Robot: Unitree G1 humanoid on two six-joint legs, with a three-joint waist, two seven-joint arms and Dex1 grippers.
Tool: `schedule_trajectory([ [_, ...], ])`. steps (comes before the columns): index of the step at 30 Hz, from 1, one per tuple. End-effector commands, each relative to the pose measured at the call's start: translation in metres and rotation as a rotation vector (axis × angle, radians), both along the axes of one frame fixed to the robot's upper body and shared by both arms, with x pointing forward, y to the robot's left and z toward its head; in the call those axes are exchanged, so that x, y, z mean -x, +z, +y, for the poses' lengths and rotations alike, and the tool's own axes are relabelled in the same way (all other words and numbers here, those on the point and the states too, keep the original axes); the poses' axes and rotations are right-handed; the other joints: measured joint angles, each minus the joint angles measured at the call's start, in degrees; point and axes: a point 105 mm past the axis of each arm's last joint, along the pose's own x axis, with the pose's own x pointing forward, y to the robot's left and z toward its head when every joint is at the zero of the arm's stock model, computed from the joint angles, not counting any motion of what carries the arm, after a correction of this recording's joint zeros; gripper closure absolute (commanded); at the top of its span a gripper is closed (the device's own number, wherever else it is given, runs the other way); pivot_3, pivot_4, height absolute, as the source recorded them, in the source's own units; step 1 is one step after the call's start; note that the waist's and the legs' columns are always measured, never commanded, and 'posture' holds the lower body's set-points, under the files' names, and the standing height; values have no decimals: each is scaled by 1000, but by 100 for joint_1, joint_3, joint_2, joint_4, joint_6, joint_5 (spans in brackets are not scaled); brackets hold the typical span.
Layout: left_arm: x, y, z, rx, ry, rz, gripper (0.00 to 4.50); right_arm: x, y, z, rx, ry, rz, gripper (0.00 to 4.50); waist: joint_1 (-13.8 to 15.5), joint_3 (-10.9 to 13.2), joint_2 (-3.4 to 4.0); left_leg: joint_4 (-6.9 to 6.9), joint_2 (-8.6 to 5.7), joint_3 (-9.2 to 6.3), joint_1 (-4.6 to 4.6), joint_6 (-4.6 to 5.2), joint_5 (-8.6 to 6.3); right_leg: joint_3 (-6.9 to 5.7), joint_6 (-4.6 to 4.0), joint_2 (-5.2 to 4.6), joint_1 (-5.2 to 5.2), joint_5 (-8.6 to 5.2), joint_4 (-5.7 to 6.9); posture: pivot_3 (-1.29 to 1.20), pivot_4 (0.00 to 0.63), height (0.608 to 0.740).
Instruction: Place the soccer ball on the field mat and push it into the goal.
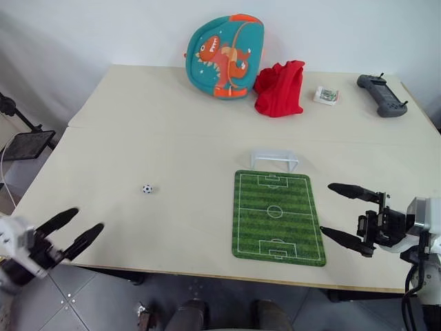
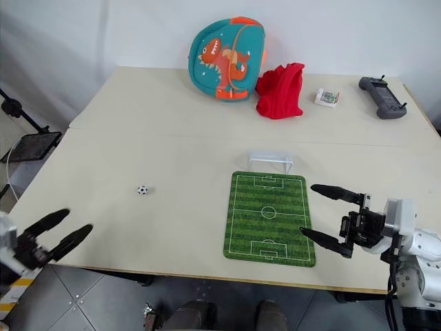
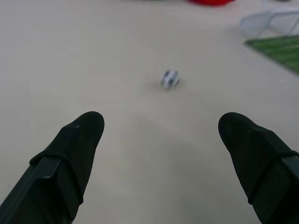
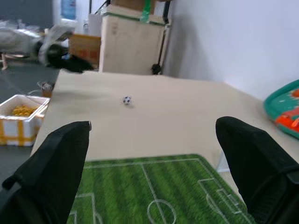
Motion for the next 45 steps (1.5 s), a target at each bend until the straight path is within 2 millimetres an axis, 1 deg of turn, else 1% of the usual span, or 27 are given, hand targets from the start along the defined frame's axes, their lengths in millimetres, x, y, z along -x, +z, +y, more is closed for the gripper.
schedule_trajectory([
  [1, -29, 2, -20, -50, -28, 24, 32, 3, -3, -8, 17, 0, -43, 0, -41, -1, 1, -1, 0, 2, 4, -2, 0, -5, 3, 3, 0, 2, 7, 0, 150, 740],
  [3, -44, -4, -29, -100, -44, 53, 32, 2, -4, -10, 19, 4, -47, 0, -106, -5, 9, -4, 0, 6, 6, -4, -1, -10, 7, 5, -9, 4, 21, 0, 150, 740],
  [5, -57, -5, -35, -103, -44, 60, 32, 3, -7, -13, 22, 4, -45, 0, -197, -6, 10, -5, 5, 22, 10, -6, -1, -8, 8, 9, -22, 4, 42, 0, 150, 740],
  [9, -75, -13, -34, -135, -2, 84, 32, 4, -8, -14, 20, -4, -46, 0, -262, -6, 10, -7, 12, 24, 2, -14, 4, -9, 7, 15, -44, 4, 52, 0, 150, 740],
  [12, -78, -17, -35, -143, -1, 92, 32, 5, -8, -13, 11, -12, -48, 0, -232, -6, 10, -1, 11, 25, 1, -16, 6, -9, 7, 14, -43, 4, 55, 0, 150, 740],
  [17, -72, -27, -38, -173, -39, 117, 32, 11, -10, -11, 6, -15, -55, 0, -198, -6, 10, -1, 8, 24, -2, -15, 6, -8, 7, 7, -43, 4, 53, 0, 150, 740],
  [20, -72, -31, -37, -191, -32, 127, 635, 13, -13, -12, 0, -20, -53, 0, -188, -6, 10, 0, 7, 24, -2, -14, 7, -7, 7, 7, -42, 4, 53, 0, 150, 740],
  [27, -75, -35, -41, -176, -34, 126, 2861, 16, -20, -11, -9, -29, -37, 0, -186, -6, 10, -1, 8, 23, -1, -14, 7, -7, 6, 7, -42, 4, 53, 0, 150, 740],
  [29, -75, -33, -41, -172, -34, 116, 3412, 16, -22, -10, -9, -29, -31, 0, -190, -6, 10, -2, 9, 23, -2, -14, 7, -7, 7, 8, -43, 4, 54, 0, 150, 740],
  [30, -75, -32, -44, -169, -46, 105, 3633, 16, -22, -10, -8, -31, -28, 0, -192, -5, 10, -2, 9, 23, -2, -14, 7, -7, 7, 8, -43, 4, 54, 0, 150, 740],
  [33, -75, -21, -54, -160, -100, 51, 3633, 16, -22, -11, -2, -43, -22, 0, -189, -6, 10, 0, 8, 23, -2, -14, 7, -7, 7, 7, -42, 4, 54, 0, 150, 740],
  [36, -75, 8, -84, -177, -240, -37, 3633, 12, -17, -22, 19, -89, -30, 0, -172, -5, 9, 2, 8, 23, -3, -14, 7, -8, 7, 7, -43, 4, 54, 0, 150, 740],
  [38, -70, 20, -112, -252, -382, -71, 3633, 14, -14, -32, 53, -87, 2, 0, -98, -5, 10, 8, 6, 23, -7, -13, 7, -8, 7, 5, -41, 4, 53, 0, 150, 740],
  [39, -68, 25, -132, -286, -472, -77, 3633, 16, -12, -39, 86, -84, 25, 0, -71, -5, 11, 10, 0, 23, -10, -10, 9, -7, 9, 0, -41, 5, 52, 0, 150, 740],
  [42, -60, 31, -182, -375, -675, -93, 3633, 17, -6, -60, 196, -114, 44, 0, -29, -5, 12, 12, -8, 21, -11, -5, 10, -9, 11, -5, -33, 6, 41, 0, 150, 740],
  [44, -51, 31, -211, -384, -783, -113, 3633, 17, -1, -69, 242, -131, 61, 0, -60, -5, 12, 4, -5, 23, -7, -4, 9, -11, 11, 1, -24, 6, 26, 0, 150, 740],
  [45, -45, 27, -229, -378, -850, -105, 3633, 20, 0, -72, 273, -130, 76, 0, -66, -5, 14, 3, -1, 23, -7, -5, 9, -12, 11, 5, -24, 6, 25, 0, 150, 740],
])
